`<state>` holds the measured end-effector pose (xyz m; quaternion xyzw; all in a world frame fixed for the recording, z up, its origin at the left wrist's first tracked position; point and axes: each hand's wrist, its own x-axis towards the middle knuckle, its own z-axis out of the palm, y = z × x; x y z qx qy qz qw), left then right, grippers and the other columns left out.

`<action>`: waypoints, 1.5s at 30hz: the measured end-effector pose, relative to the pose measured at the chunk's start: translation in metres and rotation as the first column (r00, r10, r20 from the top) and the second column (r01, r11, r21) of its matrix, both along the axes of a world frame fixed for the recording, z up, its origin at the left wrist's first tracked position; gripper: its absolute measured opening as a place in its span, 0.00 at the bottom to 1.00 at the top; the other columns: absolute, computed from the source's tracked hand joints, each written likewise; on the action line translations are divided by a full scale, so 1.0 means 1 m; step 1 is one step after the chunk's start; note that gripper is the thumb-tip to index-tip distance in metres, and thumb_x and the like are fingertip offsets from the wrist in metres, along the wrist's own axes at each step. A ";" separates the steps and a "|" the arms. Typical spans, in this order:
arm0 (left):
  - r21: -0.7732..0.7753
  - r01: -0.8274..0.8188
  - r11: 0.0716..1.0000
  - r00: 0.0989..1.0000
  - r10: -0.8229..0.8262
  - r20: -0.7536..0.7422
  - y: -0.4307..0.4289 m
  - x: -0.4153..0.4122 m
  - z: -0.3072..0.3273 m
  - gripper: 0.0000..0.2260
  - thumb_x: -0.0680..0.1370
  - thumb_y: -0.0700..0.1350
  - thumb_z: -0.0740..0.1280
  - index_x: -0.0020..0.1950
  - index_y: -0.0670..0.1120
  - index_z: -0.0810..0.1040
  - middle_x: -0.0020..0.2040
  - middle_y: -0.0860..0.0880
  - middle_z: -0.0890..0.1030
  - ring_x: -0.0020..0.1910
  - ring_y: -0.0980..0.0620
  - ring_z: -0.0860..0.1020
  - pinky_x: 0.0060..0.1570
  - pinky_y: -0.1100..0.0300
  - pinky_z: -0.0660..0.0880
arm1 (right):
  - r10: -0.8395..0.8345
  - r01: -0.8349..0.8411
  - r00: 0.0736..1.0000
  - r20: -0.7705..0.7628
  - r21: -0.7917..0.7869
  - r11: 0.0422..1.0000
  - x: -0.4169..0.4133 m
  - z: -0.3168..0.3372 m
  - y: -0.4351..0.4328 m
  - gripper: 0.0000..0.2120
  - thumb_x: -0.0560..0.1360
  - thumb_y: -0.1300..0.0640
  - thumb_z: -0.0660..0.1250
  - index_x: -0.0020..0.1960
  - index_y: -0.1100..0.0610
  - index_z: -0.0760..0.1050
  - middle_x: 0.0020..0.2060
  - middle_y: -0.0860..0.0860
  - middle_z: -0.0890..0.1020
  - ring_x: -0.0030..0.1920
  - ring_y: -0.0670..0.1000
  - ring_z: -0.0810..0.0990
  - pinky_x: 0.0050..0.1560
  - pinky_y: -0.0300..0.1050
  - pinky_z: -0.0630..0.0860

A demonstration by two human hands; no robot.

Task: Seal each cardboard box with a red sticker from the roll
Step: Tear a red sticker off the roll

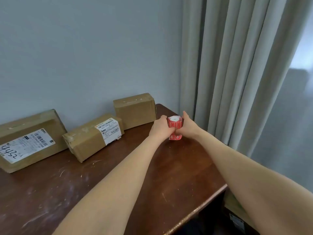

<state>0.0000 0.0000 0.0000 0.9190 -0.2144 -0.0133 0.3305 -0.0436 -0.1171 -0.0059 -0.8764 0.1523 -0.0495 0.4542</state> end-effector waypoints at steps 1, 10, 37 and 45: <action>0.000 -0.003 1.000 1.000 0.003 -0.015 -0.001 0.000 0.000 0.27 0.75 0.46 0.69 0.71 0.42 0.66 0.62 0.42 0.77 0.59 0.45 0.77 0.54 0.54 0.76 | 0.005 -0.005 1.000 0.004 -0.004 1.000 0.001 -0.001 0.000 0.48 0.71 0.65 0.71 0.79 0.58 0.41 0.75 0.57 0.62 0.71 0.57 0.67 0.66 0.49 0.68; -0.019 0.003 1.000 0.999 -0.003 -0.036 -0.002 0.003 -0.004 0.19 0.74 0.48 0.70 0.62 0.43 0.74 0.59 0.44 0.79 0.58 0.46 0.77 0.52 0.55 0.73 | 0.005 0.006 0.996 0.092 -0.118 0.993 -0.002 -0.007 0.001 0.25 0.76 0.57 0.69 0.70 0.59 0.66 0.62 0.55 0.77 0.62 0.55 0.76 0.61 0.46 0.71; -0.068 0.056 0.996 0.998 -0.056 0.001 -0.004 -0.021 -0.003 0.12 0.75 0.47 0.70 0.55 0.44 0.77 0.52 0.46 0.80 0.51 0.51 0.78 0.41 0.62 0.71 | -0.201 0.217 0.972 0.119 -0.137 0.967 -0.023 -0.020 -0.009 0.31 0.68 0.47 0.76 0.65 0.57 0.70 0.57 0.55 0.80 0.56 0.54 0.79 0.56 0.49 0.77; -0.056 0.070 0.996 0.996 -0.067 0.054 -0.014 -0.026 -0.001 0.07 0.74 0.49 0.71 0.45 0.49 0.75 0.49 0.49 0.80 0.48 0.52 0.78 0.42 0.60 0.72 | -0.158 0.174 0.977 0.140 -0.104 0.979 -0.033 -0.019 -0.016 0.38 0.67 0.51 0.77 0.70 0.56 0.63 0.61 0.55 0.77 0.57 0.55 0.79 0.56 0.51 0.78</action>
